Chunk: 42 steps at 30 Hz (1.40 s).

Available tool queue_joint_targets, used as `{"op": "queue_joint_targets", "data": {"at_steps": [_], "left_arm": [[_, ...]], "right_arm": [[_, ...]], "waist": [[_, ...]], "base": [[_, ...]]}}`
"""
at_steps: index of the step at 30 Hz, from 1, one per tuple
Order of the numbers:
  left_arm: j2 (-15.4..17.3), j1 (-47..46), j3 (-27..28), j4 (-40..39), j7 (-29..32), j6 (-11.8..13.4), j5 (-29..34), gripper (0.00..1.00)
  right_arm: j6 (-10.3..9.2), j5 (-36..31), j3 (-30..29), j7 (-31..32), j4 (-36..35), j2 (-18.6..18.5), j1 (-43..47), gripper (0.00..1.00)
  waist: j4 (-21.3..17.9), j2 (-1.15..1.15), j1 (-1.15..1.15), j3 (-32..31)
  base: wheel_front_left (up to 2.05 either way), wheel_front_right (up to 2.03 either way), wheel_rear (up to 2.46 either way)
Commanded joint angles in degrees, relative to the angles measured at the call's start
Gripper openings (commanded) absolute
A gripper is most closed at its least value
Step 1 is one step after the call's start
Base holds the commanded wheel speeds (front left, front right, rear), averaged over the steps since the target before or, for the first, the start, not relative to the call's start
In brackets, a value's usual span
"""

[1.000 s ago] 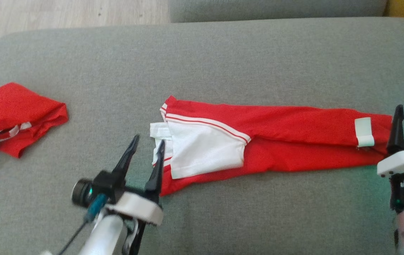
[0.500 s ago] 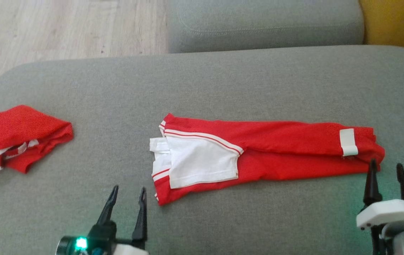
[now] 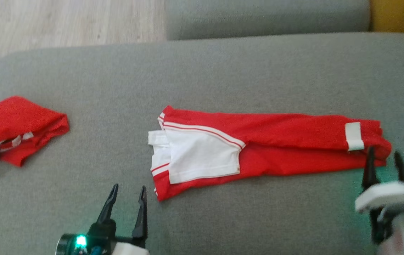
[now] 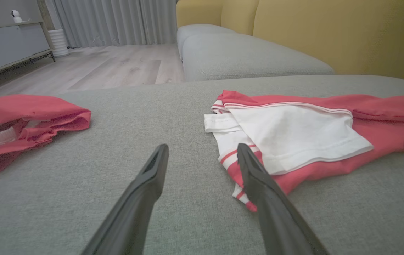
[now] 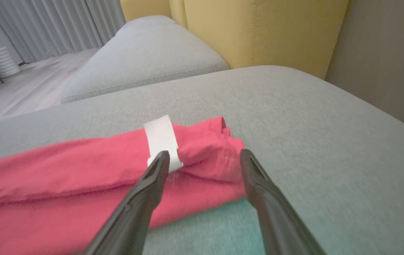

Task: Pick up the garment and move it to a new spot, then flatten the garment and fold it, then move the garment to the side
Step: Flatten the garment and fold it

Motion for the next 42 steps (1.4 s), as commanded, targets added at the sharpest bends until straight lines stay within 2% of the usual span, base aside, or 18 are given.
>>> {"op": "queue_joint_targets", "data": {"at_steps": [1,11,19,20,21,25,28,30,31,37,42], "left_arm": [[-0.3,-3.1,1.2,-1.5,-0.3,-0.2,0.6,1.0],[-0.3,-7.5,-1.2,-1.0,-0.3,-0.4,-0.2,1.0],[-0.3,-8.5,-1.6,-1.0,-0.3,0.0,-0.4,1.0],[-0.3,-8.5,-1.6,-1.0,-0.3,0.0,-0.5,1.0],[-0.3,-8.5,-1.5,-1.0,-0.3,0.0,-0.7,1.0],[-0.3,-8.6,-1.8,-0.9,-0.3,0.0,-1.0,1.0],[-0.3,-8.4,-1.9,-0.8,-0.3,-0.1,-1.2,1.0],[-0.3,-8.2,-2.0,-0.6,-0.3,-0.1,-1.4,1.0],[-0.3,-8.2,-2.0,-0.6,-0.3,-0.1,-1.4,1.0],[-0.3,-7.0,-2.6,-0.1,-0.3,-0.1,-2.6,1.0],[-0.3,-6.5,-4.1,0.1,-0.3,-0.2,-3.4,1.0]], "right_arm": [[-0.04,-0.3,1.0,-0.6,-1.2,-1.9,-4.5,1.0],[-0.04,-5.4,-5.4,-0.6,13.2,-6.8,-14.0,1.0],[-0.04,-5.1,-6.5,-0.3,24.2,-5.3,-16.0,1.0],[-0.04,-4.7,-6.3,-0.3,25.1,-5.1,-16.1,0.41],[-0.04,-3.7,-6.2,-0.4,26.7,-5.0,-16.1,0.0],[-0.04,-1.9,-6.7,-0.6,25.6,-6.7,-16.3,0.0],[-0.04,-0.2,-6.6,-0.6,18.8,-7.5,-16.4,0.0],[-0.04,1.2,-4.5,-0.6,13.1,-7.2,-16.2,0.0],[-0.04,1.2,-4.5,-0.6,13.1,-7.2,-16.2,0.0],[-0.04,12.4,10.4,-0.6,-2.2,-2.8,-14.9,0.0],[-0.04,21.9,25.8,0.9,-7.6,-0.9,-13.3,0.0]], "waist": [[0.6,0.0,-0.01,2.0],[3.3,0.0,-0.01,8.5],[3.6,0.0,-0.01,9.3],[3.4,0.0,-0.01,9.2],[3.0,0.0,-0.01,8.8],[2.1,0.0,-0.01,8.0],[1.5,0.0,-0.01,7.1],[1.3,0.0,-0.01,6.3],[1.3,0.0,-0.01,6.3],[2.1,0.0,-0.01,3.6],[5.6,0.0,-0.01,2.6]], "base": [[0.0,0.0,0.0],[0.0,0.0,0.0],[0.0,0.0,0.0],[0.0,0.0,0.0],[0.0,0.0,0.0],[0.0,0.0,0.0],[0.0,0.0,0.0],[0.0,0.0,0.0],[0.0,0.0,0.0],[0.0,0.0,0.0],[0.0,0.0,0.0]]}}
